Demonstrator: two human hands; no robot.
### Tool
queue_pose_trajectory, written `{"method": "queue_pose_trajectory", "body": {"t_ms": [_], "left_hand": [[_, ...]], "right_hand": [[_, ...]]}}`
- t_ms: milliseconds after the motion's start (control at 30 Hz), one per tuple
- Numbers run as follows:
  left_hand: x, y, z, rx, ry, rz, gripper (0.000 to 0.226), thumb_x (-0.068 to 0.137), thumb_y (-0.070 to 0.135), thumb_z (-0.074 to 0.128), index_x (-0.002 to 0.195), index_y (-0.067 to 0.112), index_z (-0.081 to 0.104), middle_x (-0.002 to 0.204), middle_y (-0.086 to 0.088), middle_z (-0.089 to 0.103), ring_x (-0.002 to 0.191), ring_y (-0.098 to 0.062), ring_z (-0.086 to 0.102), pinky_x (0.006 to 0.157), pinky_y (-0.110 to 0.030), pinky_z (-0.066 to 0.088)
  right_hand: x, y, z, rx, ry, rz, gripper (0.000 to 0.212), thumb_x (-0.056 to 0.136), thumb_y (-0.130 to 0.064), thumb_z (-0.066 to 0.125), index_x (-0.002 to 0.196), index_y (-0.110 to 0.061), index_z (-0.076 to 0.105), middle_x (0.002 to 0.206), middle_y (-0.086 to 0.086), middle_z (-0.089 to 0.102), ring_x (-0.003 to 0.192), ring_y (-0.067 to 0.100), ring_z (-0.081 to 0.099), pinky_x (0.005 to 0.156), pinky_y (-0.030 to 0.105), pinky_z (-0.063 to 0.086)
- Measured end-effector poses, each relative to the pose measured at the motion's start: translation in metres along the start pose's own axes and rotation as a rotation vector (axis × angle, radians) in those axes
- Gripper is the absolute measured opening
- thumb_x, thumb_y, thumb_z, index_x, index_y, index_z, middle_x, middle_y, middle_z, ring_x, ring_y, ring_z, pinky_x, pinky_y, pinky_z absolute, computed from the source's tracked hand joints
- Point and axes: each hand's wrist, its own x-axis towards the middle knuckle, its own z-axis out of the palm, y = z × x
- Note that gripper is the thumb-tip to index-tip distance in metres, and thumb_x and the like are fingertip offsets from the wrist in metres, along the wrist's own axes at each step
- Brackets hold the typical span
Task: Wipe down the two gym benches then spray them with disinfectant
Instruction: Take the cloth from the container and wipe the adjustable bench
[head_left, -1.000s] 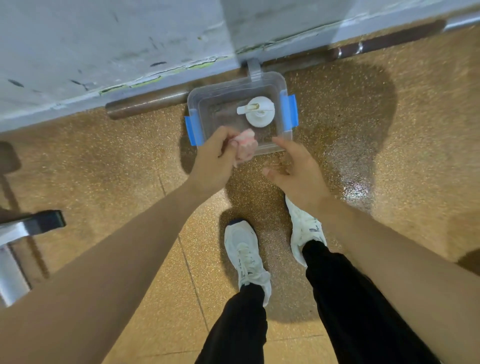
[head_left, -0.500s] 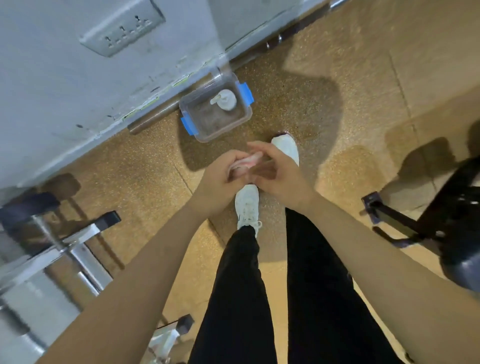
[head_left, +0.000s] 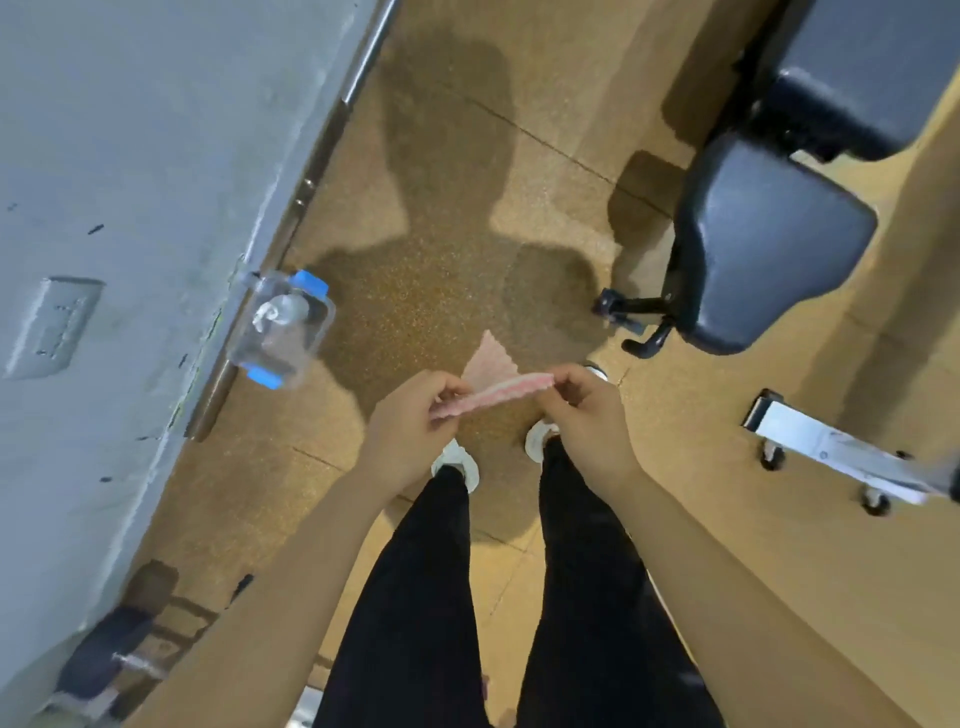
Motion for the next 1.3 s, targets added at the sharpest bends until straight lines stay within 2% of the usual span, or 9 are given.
{"method": "queue_pose_trajectory", "body": {"t_ms": [233,367,467,600,700,967,1100,1200,1300], "left_hand": [[0.076,0.100,0.057,0.312,-0.194,0.085,0.023,0.085,0.008,0.061,0.100,0.024,0.070,0.075,0.018,0.057,0.071,-0.007,0.054,0.062,-0.029,0.040],[0.124,0.146,0.095,0.277,-0.279,0.075,0.023,0.084,0.036,0.055,0.092,0.029,0.075,0.070,0.014,0.065,0.063,-0.004,0.058,0.059,-0.035,0.049],[0.161,0.171,0.121,0.192,-0.353,0.021,0.011,0.087,0.040,0.067,0.090,0.033,0.075,0.081,0.014,0.073,0.076,-0.010,0.068,0.071,-0.041,0.056],[0.198,0.201,0.146,0.078,-0.314,-0.039,0.013,0.090,0.017,0.077,0.089,0.029,0.075,0.085,0.012,0.075,0.082,-0.009,0.071,0.075,-0.028,0.056],[0.228,0.224,0.158,0.025,-0.330,-0.081,0.012,0.090,0.010,0.074,0.096,0.020,0.074,0.088,0.004,0.075,0.083,-0.011,0.071,0.077,-0.028,0.059],[0.350,0.266,0.185,0.144,-0.344,0.168,0.014,0.092,0.010,0.071,0.101,0.021,0.073,0.095,0.006,0.073,0.083,-0.007,0.064,0.075,-0.025,0.052],[0.386,0.257,0.191,0.397,-0.223,0.292,0.037,0.093,0.021,0.069,0.129,0.026,0.061,0.123,0.007,0.065,0.112,-0.013,0.060,0.091,-0.035,0.052],[0.397,0.246,0.186,0.570,-0.139,0.376,0.050,0.093,0.017,0.067,0.141,0.023,0.053,0.138,0.001,0.054,0.128,-0.018,0.045,0.098,-0.030,0.040],[0.417,0.232,0.182,0.572,-0.133,0.322,0.061,0.096,0.017,0.066,0.152,0.022,0.043,0.156,-0.002,0.040,0.144,-0.020,0.035,0.114,-0.032,0.033]], "right_hand": [[0.008,0.041,-0.137,0.272,0.341,0.086,0.010,0.095,-0.003,0.063,0.095,-0.008,0.072,0.080,0.001,0.069,0.071,0.009,0.061,0.063,0.022,0.049],[0.022,0.066,-0.196,0.272,0.425,0.123,0.008,0.095,-0.008,0.065,0.098,-0.008,0.072,0.088,0.007,0.072,0.082,0.015,0.066,0.073,0.028,0.054],[0.038,0.083,-0.233,0.255,0.478,0.154,0.007,0.095,-0.008,0.066,0.099,-0.010,0.072,0.089,0.006,0.072,0.080,0.013,0.065,0.070,0.022,0.052],[0.069,0.103,-0.267,0.268,0.533,0.194,0.012,0.094,-0.003,0.063,0.099,-0.008,0.072,0.089,0.008,0.071,0.081,0.018,0.064,0.075,0.034,0.054],[0.093,0.106,-0.285,0.281,0.614,0.206,0.012,0.093,-0.006,0.063,0.098,-0.009,0.073,0.086,0.006,0.069,0.076,0.013,0.059,0.068,0.020,0.049],[0.174,0.092,-0.319,0.323,0.965,0.244,0.012,0.091,-0.013,0.067,0.102,-0.015,0.072,0.086,0.001,0.067,0.077,0.010,0.059,0.077,0.031,0.053],[0.208,0.085,-0.297,0.006,1.198,0.145,0.023,0.092,-0.016,0.066,0.114,-0.011,0.064,0.106,0.004,0.061,0.097,0.018,0.056,0.085,0.028,0.047],[0.232,0.094,-0.264,-0.352,1.020,0.002,0.035,0.092,-0.019,0.065,0.125,-0.007,0.062,0.127,0.014,0.059,0.115,0.032,0.054,0.097,0.044,0.046],[0.251,0.106,-0.242,-0.590,0.692,0.075,0.061,0.099,-0.050,0.050,0.152,-0.023,0.040,0.164,0.010,0.028,0.150,0.043,0.021,0.120,0.062,0.020]]}}
